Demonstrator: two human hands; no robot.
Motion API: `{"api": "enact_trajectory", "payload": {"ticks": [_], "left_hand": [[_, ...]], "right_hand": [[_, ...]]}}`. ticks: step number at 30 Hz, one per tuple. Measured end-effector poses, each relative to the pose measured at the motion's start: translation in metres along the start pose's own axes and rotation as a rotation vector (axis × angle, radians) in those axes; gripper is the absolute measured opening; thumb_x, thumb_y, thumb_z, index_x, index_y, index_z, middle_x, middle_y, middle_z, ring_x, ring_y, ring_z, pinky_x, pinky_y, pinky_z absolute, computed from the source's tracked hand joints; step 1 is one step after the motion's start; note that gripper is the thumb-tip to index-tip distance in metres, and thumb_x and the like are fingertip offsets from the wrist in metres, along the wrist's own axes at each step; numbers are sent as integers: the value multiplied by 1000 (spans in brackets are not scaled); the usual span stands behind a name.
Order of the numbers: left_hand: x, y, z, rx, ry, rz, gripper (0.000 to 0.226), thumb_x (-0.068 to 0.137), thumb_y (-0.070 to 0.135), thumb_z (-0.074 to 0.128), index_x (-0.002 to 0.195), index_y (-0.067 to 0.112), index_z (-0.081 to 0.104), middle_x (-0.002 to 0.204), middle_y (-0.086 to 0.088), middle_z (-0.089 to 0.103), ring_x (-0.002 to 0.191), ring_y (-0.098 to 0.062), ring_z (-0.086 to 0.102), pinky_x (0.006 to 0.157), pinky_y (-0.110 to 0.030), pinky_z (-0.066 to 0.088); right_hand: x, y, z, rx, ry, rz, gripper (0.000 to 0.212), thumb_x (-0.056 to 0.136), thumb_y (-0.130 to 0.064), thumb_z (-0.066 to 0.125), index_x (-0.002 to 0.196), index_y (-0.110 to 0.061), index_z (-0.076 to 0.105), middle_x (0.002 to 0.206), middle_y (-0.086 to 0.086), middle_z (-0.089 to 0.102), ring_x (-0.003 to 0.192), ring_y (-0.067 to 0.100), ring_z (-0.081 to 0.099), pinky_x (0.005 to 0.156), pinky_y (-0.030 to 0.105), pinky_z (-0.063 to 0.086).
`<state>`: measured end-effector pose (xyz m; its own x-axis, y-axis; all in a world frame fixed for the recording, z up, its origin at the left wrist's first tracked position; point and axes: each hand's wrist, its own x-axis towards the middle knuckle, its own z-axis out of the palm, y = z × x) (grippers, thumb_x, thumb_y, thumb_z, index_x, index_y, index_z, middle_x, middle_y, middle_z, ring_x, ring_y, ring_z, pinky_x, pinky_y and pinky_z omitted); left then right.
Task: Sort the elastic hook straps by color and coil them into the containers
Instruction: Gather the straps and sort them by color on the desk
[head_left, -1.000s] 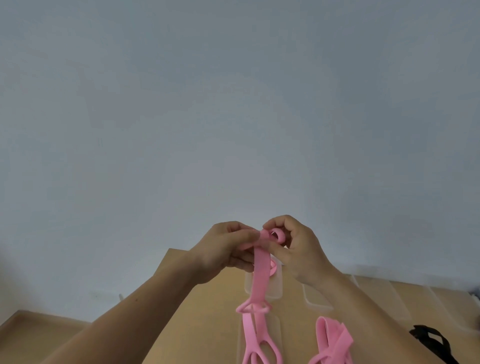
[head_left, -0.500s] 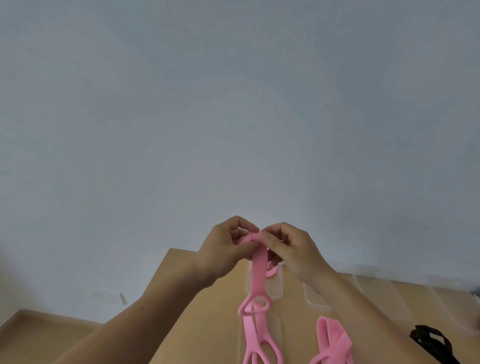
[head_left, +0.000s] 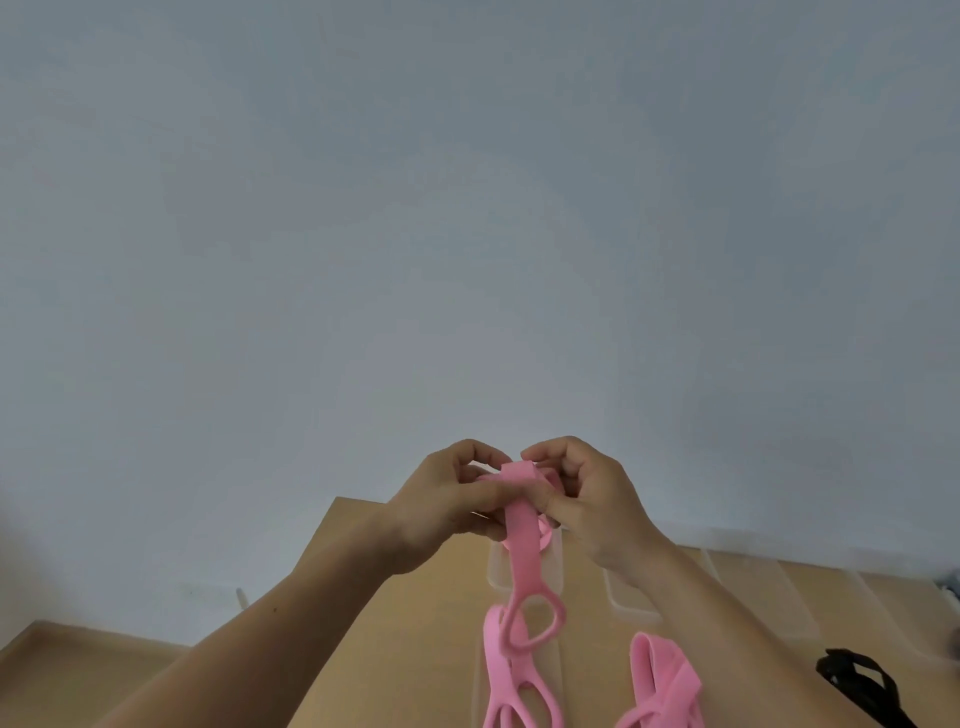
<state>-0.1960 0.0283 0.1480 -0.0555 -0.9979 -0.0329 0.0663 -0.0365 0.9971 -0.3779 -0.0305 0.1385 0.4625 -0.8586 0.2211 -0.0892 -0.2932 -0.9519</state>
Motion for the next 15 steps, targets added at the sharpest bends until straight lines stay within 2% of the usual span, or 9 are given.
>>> {"api": "enact_trajectory", "payload": {"ticks": [5,8,10,12,15], "left_hand": [[1,0,-2,-59,-8,-22,38,78,19,75,105,-4,59,85,-15,69,83,-32,71,73,-38,57],[1,-1,-2,-85,-5,40,39,79,14,78,107,-6,59,93,-21,70,85,-35,71,72,-37,57],[2,-2,-1,-52,13,98,29,82,8,77,104,-5,61,95,-22,70,85,-35,71,74,-38,57],[3,-4,-1,13,32,153,20,84,2,75,101,0,64,91,-17,71,84,-31,71,73,-35,57],[3,-6,-1,60,35,185,21,81,-2,76,97,10,68,95,-19,70,89,-36,70,79,-37,58]], "right_hand": [[-2,1,2,-11,-54,-23,30,77,-16,78,92,-39,66,90,-1,71,78,18,65,72,42,58],[-3,0,0,-1,-79,-7,31,72,-17,75,93,-38,65,86,-1,70,75,16,65,70,41,58],[-2,-2,-2,66,-97,26,32,70,-21,77,97,-33,65,85,-3,69,74,18,65,70,38,57],[1,-3,-5,172,-86,76,41,68,-34,80,105,-25,65,87,3,68,73,27,65,72,42,56],[4,-7,-7,201,-88,152,42,75,-45,80,99,-12,69,85,17,70,69,30,65,69,45,55]]}}
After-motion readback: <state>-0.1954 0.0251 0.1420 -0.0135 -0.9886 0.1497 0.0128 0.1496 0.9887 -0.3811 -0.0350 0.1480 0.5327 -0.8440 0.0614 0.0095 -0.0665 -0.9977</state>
